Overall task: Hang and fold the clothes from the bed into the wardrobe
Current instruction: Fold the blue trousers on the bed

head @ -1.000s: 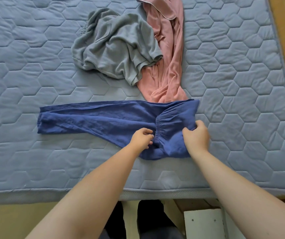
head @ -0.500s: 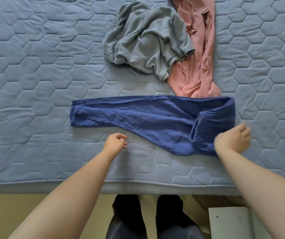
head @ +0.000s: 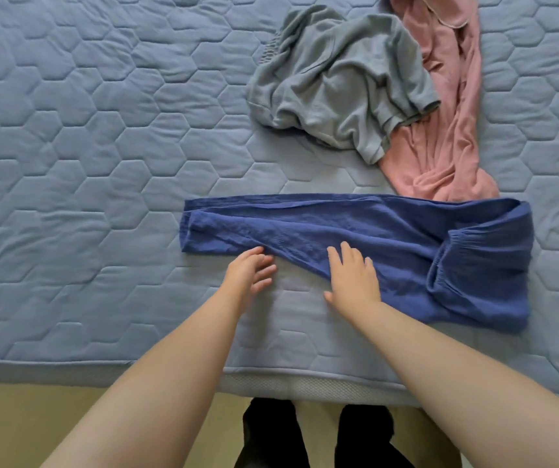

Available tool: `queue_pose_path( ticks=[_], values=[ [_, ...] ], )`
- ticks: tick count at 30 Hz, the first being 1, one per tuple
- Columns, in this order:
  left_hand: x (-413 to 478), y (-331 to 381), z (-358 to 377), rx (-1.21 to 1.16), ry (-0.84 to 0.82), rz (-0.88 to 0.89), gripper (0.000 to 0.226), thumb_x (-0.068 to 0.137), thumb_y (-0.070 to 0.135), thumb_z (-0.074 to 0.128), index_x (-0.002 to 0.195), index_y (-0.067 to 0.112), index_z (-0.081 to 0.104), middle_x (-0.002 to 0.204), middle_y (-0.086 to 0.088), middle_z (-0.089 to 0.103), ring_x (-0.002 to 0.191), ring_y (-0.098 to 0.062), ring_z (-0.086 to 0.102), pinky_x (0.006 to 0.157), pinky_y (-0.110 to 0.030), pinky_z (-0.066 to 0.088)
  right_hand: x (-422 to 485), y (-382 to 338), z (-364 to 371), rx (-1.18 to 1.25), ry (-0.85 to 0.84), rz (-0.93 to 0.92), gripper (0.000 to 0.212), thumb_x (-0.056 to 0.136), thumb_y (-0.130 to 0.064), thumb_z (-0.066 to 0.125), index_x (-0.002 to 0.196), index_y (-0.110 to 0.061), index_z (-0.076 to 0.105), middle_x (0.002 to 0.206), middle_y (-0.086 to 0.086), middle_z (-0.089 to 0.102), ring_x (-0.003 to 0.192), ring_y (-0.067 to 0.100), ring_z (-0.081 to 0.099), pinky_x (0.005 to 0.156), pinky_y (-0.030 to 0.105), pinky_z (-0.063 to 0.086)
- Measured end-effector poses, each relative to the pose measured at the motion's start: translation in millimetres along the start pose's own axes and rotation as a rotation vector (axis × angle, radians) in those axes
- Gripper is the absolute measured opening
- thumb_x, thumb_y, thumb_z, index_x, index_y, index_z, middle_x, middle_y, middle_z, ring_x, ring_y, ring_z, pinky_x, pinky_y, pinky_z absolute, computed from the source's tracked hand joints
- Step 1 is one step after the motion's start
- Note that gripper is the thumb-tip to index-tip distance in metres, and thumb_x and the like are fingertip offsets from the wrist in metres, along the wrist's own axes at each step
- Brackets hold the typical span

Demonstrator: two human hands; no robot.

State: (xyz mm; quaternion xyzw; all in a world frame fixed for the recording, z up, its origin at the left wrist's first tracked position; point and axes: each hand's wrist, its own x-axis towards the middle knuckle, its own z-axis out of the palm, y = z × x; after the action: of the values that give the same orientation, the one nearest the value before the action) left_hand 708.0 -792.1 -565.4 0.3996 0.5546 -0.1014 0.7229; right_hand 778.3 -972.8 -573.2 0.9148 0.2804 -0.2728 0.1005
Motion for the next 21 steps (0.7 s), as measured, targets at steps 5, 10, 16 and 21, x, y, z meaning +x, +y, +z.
queue_pose_path(
  ticks=[5, 10, 16, 21],
  values=[
    [12, 21, -5, -0.216, -0.099, -0.005, 0.042, 0.101, 0.012, 0.035, 0.143, 0.018, 0.034, 0.119, -0.012, 0.059, 0.104, -0.027, 0.059, 0.08, -0.035, 0.048, 18, 3, -11, 0.043, 0.141, -0.005, 0.042, 0.084, 0.003, 0.048, 0.124, -0.009, 0.043, 0.121, 0.011, 0.048, 0.104, 0.029, 0.05, 0.077, 0.037, 0.042],
    [9, 26, 16, -0.036, 0.051, 0.079, 0.024, 0.094, -0.003, 0.038, 0.1, 0.007, 0.059, 0.098, -0.013, 0.064, 0.081, -0.022, 0.065, 0.07, -0.03, 0.051, 12, 33, -22, 0.55, 0.129, -0.012, 0.031, 0.094, -0.019, 0.045, 0.121, -0.01, 0.056, 0.122, 0.005, 0.059, 0.111, 0.028, 0.053, 0.088, 0.036, 0.041],
    [-10, -18, 84, 0.403, -0.125, -0.196, 0.017, 0.095, 0.014, 0.044, 0.081, 0.015, 0.054, 0.077, -0.005, 0.059, 0.063, -0.018, 0.058, 0.06, -0.025, 0.041, -9, 94, -18, -0.071, 0.175, 0.121, 0.029, 0.09, -0.035, 0.054, 0.101, -0.011, 0.065, 0.131, 0.014, 0.046, 0.117, 0.033, 0.041, 0.1, 0.045, 0.03],
    [-15, -43, 119, 0.474, -0.161, -0.22, 0.012, 0.095, 0.018, 0.046, 0.1, 0.011, 0.055, 0.081, -0.008, 0.06, 0.066, -0.02, 0.059, 0.061, -0.028, 0.044, -21, 155, -13, -0.35, 0.01, 0.239, 0.036, 0.092, -0.042, 0.047, 0.117, -0.025, 0.065, 0.147, 0.006, 0.033, 0.14, 0.03, 0.019, 0.114, 0.056, 0.007]
  ],
)
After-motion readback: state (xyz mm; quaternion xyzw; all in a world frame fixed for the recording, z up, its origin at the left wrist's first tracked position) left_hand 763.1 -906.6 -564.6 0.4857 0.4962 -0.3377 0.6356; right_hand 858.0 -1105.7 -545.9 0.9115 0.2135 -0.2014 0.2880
